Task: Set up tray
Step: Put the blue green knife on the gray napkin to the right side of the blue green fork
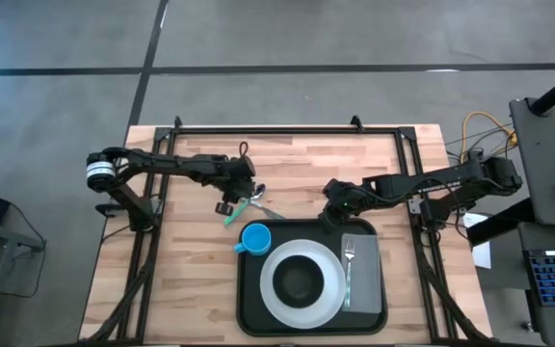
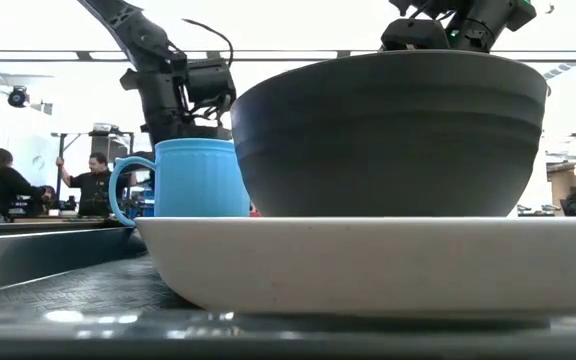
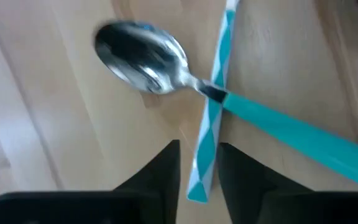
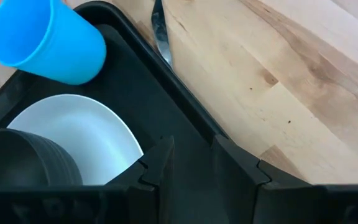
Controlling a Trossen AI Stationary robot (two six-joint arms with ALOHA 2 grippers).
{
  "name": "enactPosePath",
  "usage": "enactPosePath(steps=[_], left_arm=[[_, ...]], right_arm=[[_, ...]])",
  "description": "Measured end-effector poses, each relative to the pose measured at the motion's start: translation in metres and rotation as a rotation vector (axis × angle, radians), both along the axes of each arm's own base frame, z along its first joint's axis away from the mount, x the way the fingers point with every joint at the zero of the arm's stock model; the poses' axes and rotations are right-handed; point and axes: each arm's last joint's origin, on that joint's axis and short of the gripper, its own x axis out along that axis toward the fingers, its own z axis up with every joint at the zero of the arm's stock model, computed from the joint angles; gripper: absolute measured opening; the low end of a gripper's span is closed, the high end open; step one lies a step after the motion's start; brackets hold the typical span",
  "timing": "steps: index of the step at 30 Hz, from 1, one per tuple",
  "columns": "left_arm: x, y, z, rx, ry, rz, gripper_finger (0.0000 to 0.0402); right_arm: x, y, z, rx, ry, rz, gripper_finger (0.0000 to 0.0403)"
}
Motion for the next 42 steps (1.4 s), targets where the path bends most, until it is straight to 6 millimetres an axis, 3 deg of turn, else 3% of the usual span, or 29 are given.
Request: enactPosePath(steps=[7, 22, 27, 34, 42], left_arm=[[-0.002, -0.001, -0.003, -0.003, 0.013, 0.000, 0.0138], [0.009, 0.004, -0.036, -0.020, 0.085, -0.038, 0.0140], [0.018, 0.006, -0.033, -0.053, 0.076, -0.048, 0.0109], [0.019, 0.006, -0.030, -0.071, 0.089, -0.075, 0.0023], [0.011, 0.010, -0.027, -0.047, 0.189, 0.020, 0.0028]], right_arm=[[-0.002, 0.000, -0.005, 0.014, 0.016, -0.019, 0.0100], [-0.003, 0.000, -0.005, 0.017, 0.017, -0.018, 0.0100], [-0.003, 0.000, -0.005, 0.017, 0.018, -0.018, 0.0100], [-0.003, 0.000, -0.005, 0.016, 0.018, -0.019, 0.0100], [-0.003, 0.000, -0.005, 0.010, 0.020, -0.023, 0.0100]])
